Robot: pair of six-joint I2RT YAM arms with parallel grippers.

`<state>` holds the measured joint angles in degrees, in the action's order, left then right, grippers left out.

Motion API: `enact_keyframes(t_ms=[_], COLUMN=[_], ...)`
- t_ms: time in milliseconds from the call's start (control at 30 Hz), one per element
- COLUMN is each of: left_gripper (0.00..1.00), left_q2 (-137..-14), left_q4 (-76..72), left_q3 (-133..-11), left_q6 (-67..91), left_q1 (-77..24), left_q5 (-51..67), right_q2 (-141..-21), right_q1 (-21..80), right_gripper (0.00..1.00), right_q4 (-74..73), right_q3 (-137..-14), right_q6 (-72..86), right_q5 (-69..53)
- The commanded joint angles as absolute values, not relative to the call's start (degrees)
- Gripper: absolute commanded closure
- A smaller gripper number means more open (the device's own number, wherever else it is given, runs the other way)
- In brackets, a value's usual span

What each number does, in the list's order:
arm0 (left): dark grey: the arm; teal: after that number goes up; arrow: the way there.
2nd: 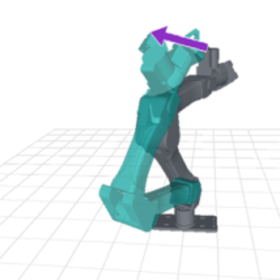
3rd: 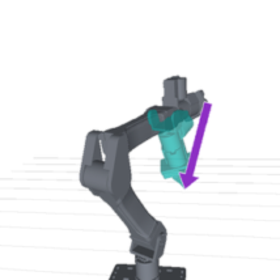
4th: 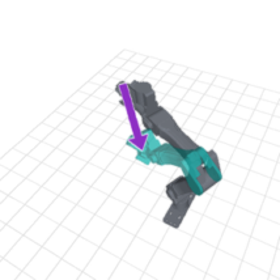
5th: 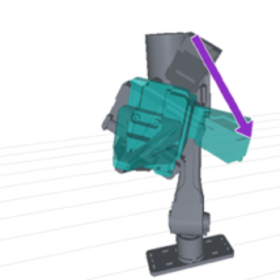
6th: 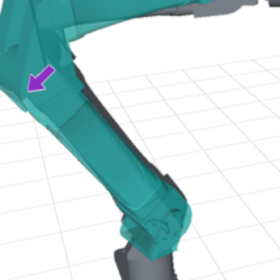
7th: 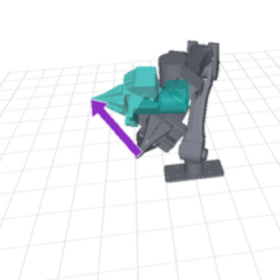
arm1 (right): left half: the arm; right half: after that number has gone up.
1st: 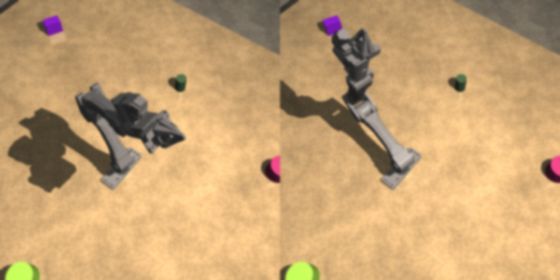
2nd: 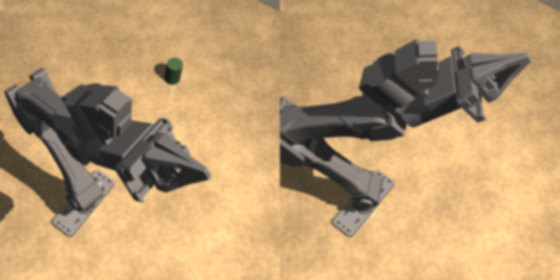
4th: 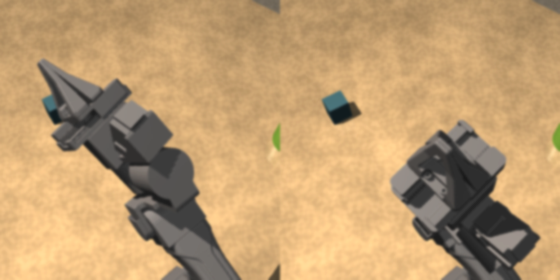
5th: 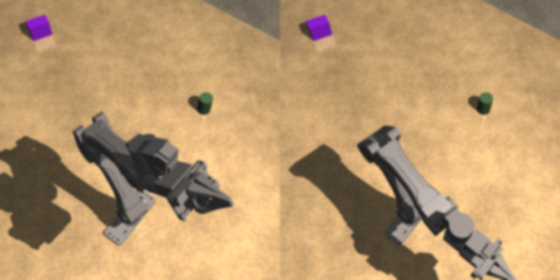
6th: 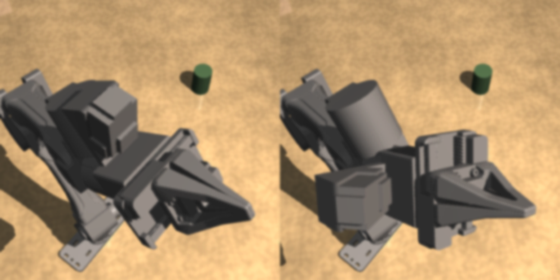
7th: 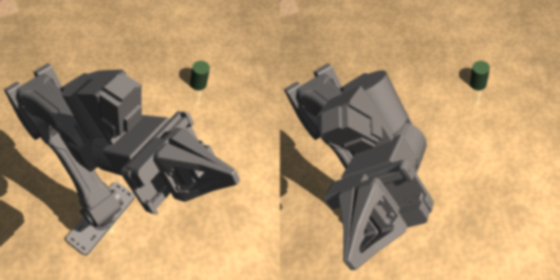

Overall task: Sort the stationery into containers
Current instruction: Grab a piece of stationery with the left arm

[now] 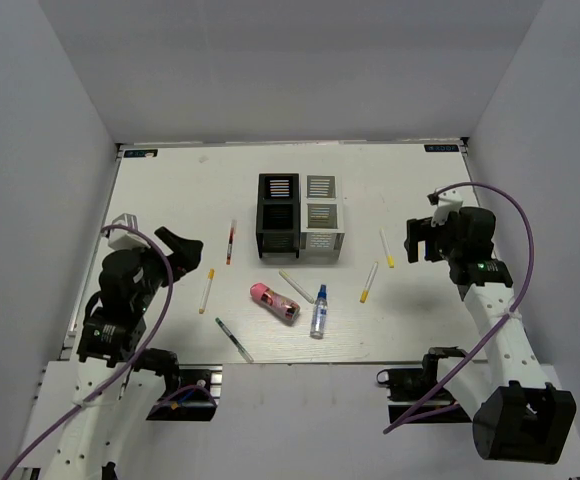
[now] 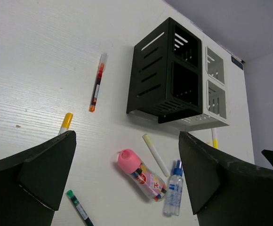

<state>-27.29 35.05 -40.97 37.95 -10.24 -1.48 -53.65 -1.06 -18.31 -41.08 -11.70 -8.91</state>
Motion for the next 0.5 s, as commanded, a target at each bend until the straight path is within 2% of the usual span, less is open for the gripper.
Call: enact_keyframes(t_ms=[0, 133, 233, 333, 400, 467], left_gripper=[0.00, 0.00, 0.06, 0.17, 0.43, 0.59], left_q2=[-29.0, -32.8, -36.6, -40.5, -42.4, -45.3], left_q4=[35.3, 33.4, 32.1, 32.1, 31.6, 31.6], left_q3=[-40.7, -40.7, -42.0, -43.6, -45.0, -45.5], left_q6=[38.2, 36.9, 35.7, 34.6, 34.0, 33.5], left_q1=[-10.0, -10.0, -10.0, -10.0, -10.0, -10.0], left_q5=[-0.3, 1.0, 1.0, 1.0, -0.3, -2.2], right_q2=[-52.5, -52.7, -53.0, -54.0, -55.0, -55.8], right_q1=[-1.1, -0.8, -0.8, -0.7, -0.7, -0.8], right_gripper=[0.10, 0.10, 0.10, 0.10, 0.10, 0.10], right_q4=[-18.9, -20.1, -20.0, -19.4, -19.2, -20.4], right_q3=[-40.3, -41.0, -42.4, -43.3, -43.9, -44.9], right_q6=[-15.0, -19.0, -19.9, -21.4, -21.9, -22.9], right_q5=[-9.6, -11.1, -9.2, -6.4, -5.4, -5.0])
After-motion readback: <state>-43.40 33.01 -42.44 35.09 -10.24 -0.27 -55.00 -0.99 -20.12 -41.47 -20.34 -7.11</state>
